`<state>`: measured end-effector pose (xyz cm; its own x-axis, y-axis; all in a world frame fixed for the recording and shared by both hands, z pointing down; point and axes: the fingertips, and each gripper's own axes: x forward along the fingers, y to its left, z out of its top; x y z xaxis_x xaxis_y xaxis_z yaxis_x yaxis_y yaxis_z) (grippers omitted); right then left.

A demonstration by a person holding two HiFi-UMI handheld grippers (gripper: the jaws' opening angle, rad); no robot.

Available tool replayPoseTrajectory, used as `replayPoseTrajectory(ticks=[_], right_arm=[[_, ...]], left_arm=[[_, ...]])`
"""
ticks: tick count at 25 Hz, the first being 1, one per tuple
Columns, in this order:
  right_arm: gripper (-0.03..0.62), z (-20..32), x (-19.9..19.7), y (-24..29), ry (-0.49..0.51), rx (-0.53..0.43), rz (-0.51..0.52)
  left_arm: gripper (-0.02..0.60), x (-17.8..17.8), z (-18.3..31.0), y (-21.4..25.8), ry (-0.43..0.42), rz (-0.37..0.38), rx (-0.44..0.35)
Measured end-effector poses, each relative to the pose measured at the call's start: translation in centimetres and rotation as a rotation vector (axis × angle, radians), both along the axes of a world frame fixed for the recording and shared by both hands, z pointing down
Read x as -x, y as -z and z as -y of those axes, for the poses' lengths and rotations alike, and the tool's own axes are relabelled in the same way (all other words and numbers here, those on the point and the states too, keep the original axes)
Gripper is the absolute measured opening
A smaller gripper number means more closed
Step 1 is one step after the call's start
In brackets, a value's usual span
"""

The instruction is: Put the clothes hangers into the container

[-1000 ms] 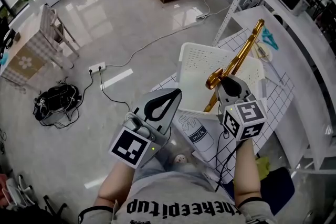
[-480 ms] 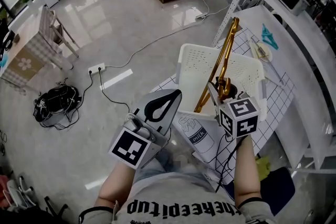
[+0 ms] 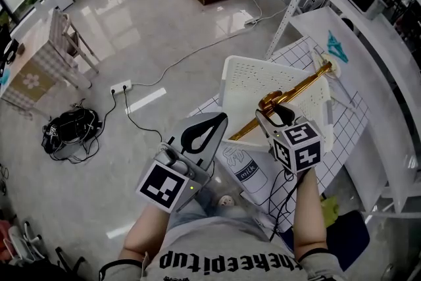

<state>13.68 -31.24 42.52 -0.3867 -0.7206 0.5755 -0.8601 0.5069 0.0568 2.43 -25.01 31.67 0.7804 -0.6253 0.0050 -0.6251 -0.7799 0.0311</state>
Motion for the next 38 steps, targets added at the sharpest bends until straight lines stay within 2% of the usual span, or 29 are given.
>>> replayPoseTrajectory(ticks=[4, 11, 19, 25, 32, 38], right_arm=[[0.196, -0.5, 0.1, -0.4, 0.015, 0.036, 0.03], [0.195, -0.7, 0.4, 1.1, 0.023, -0.011, 0.085], [0.012, -1.5, -0.2, 3.9, -0.011, -0.118, 0.148], [0.011, -2.6, -0.1, 5.9, -0.009, -0.175, 0.207], [0.011, -4.6, 0.1, 7.5, 0.007, -0.248, 0.21], [0.011, -6.2, -0.7, 9.3, -0.031, -0.313, 0.235]], left_arm=[[0.013, -0.3, -0.1, 0.1, -0.002, -0.001, 0.002], [0.013, -0.6, -0.2, 0.2, -0.01, -0.003, 0.001], [0.012, -1.3, -0.7, 0.4, -0.029, -0.004, -0.003], [0.013, -2.2, -1.2, 0.6, -0.065, -0.004, -0.007], [0.014, -3.9, -1.7, 1.0, -0.123, -0.008, -0.012], [0.013, -5.8, -2.2, 1.2, -0.187, -0.015, -0.01]])
